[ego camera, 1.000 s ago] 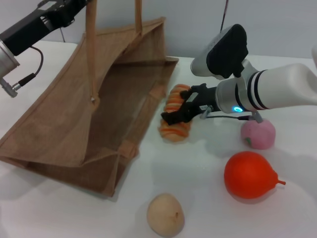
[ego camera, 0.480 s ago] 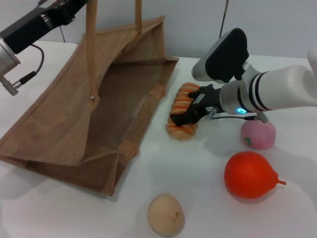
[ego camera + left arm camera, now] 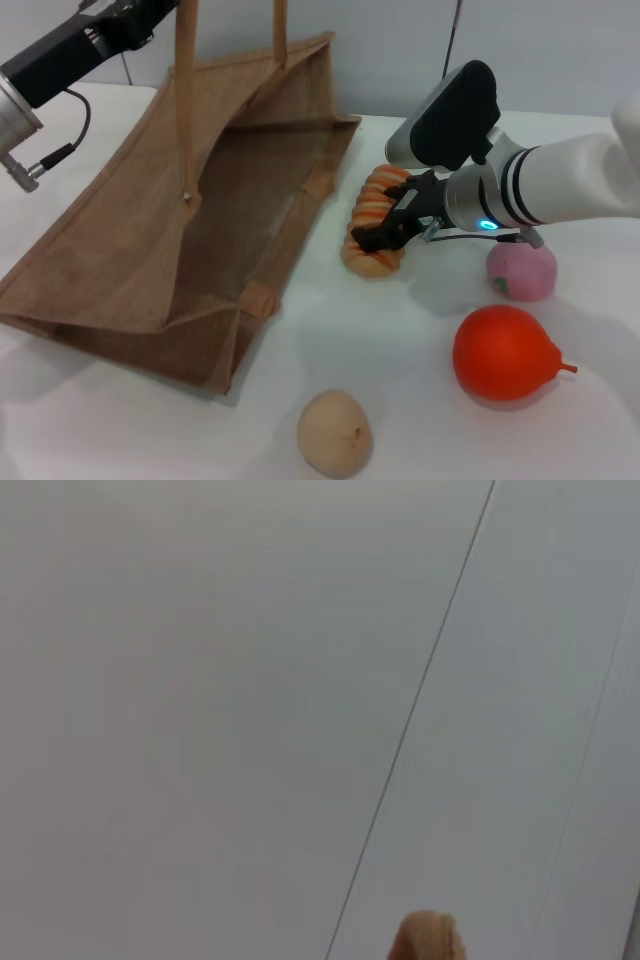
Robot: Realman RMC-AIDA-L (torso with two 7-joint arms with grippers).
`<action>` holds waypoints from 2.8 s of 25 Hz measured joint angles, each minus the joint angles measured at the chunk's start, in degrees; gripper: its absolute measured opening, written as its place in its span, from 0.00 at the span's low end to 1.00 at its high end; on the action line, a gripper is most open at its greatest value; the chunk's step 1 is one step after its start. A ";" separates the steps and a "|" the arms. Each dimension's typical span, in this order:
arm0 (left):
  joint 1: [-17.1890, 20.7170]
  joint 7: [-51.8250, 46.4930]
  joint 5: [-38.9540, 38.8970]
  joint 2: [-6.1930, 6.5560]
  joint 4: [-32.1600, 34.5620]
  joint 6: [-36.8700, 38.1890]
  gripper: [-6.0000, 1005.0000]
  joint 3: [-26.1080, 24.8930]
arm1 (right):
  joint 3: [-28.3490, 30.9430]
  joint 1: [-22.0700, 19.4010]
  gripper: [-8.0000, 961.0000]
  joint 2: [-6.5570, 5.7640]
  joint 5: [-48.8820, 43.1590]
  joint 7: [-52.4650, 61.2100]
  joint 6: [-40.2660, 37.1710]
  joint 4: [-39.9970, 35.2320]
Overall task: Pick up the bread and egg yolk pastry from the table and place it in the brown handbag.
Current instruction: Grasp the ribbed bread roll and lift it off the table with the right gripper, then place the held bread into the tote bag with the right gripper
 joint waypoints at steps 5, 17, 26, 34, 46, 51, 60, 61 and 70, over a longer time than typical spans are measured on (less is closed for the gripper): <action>-0.03 0.00 0.00 0.00 -0.06 0.00 0.10 0.00 | -0.01 0.03 0.82 0.00 -0.04 0.32 -0.38 0.02; 0.13 0.00 0.00 0.00 -0.09 0.00 0.10 0.00 | 0.07 0.11 0.74 -0.12 -0.09 0.63 -0.45 0.02; 0.15 0.00 0.00 0.00 -0.09 0.00 0.10 0.00 | 0.08 0.10 0.66 -0.26 -0.09 0.63 -0.44 -0.08; 0.17 -0.17 0.00 0.00 -0.09 -0.03 0.10 0.00 | 0.08 -0.06 0.59 -0.35 -0.07 0.63 -0.43 -0.34; 0.28 -0.25 0.16 0.03 -0.09 0.00 0.10 0.00 | 0.29 -0.32 0.50 -0.36 0.27 0.68 -2.32 -1.18; 0.38 -0.36 0.33 0.07 -0.09 -0.02 0.10 0.00 | 1.23 -1.01 0.49 -0.40 0.34 0.70 -5.55 -3.15; 0.33 -0.44 0.44 0.16 -0.09 -0.22 0.10 0.09 | 2.43 -2.99 0.45 -0.59 0.46 0.87 -9.12 -6.48; 0.33 -0.44 0.44 0.16 -0.09 -0.22 0.10 0.09 | 2.44 -3.08 0.45 -0.59 0.46 0.88 -9.66 -6.78; -1.21 -0.43 0.93 0.09 -0.09 -0.21 0.10 1.01 | 2.47 -3.06 0.40 -0.43 0.46 1.29 -17.94 -10.14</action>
